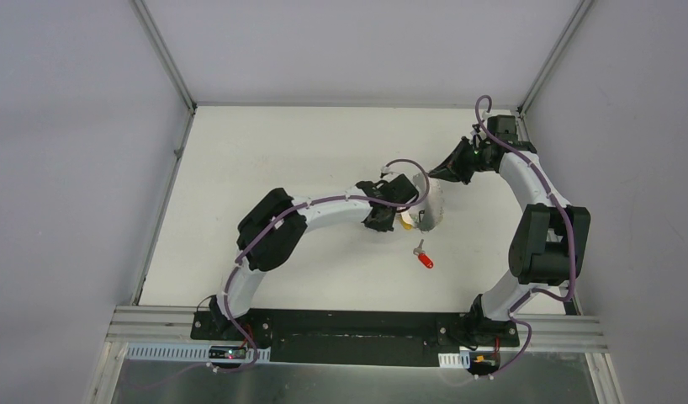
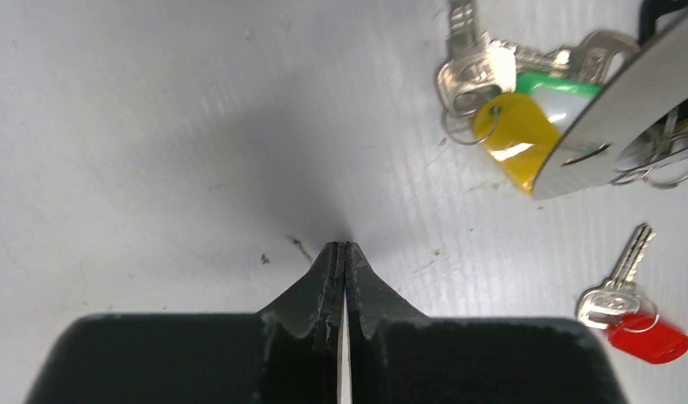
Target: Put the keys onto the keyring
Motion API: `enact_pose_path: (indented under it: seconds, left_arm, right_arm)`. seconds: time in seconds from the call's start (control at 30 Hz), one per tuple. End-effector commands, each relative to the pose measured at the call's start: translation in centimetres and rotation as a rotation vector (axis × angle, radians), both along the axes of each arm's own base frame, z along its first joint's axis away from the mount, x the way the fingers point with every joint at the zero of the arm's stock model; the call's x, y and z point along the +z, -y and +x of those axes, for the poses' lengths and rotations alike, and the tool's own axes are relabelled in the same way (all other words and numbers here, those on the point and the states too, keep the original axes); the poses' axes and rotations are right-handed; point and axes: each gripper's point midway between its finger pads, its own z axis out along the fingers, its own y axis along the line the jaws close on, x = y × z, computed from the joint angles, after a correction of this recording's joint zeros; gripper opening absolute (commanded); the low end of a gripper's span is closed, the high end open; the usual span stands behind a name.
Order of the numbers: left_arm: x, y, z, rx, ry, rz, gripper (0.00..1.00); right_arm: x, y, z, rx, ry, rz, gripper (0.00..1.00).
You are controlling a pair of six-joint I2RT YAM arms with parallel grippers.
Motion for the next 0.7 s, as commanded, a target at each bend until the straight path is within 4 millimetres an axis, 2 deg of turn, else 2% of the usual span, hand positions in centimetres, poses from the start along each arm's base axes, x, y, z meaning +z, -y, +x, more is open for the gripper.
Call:
enact_pose_path:
  seconds: [0.0, 0.13, 0.23, 0.33, 0.43, 0.53, 0.67]
  left_arm:
    - [3.4, 0.2, 0.2, 0.026, 0.065, -0.075, 0.04]
    - [4.5, 2.2, 1.0, -0.026, 0.092, -0.134, 0.31]
    - [5.2, 3.5, 1.9, -0.028, 0.096, -0.177, 0.43]
    - [5.8, 4.7, 3.1, -0.032, 0.110, -0.211, 0.49]
    - [6.1, 5.9, 4.6, -0.031, 0.140, -0.219, 0.55]
    - [5.7, 6.5, 5.7, -0.030, 0.165, -0.198, 0.61]
    - [3.7, 5.6, 7.3, 0.008, 0.206, -0.089, 0.61]
  right_arm:
    - [1.8, 0.1, 1.2, -0.015, 0.070, 0.006, 0.00]
    - [2.9, 1.8, 3.0, -0.064, 0.102, -0.049, 0.00]
    - [3.9, 3.8, 4.4, -0.123, 0.114, -0.089, 0.00]
    - [4.6, 5.8, 5.5, -0.192, 0.127, -0.121, 0.00]
    - [4.7, 6.8, 5.8, -0.217, 0.120, -0.127, 0.00]
    - [3.9, 7.0, 5.6, -0.218, 0.096, -0.120, 0.00]
    - [3.1, 6.6, 5.1, -0.210, 0.080, -0.091, 0.00]
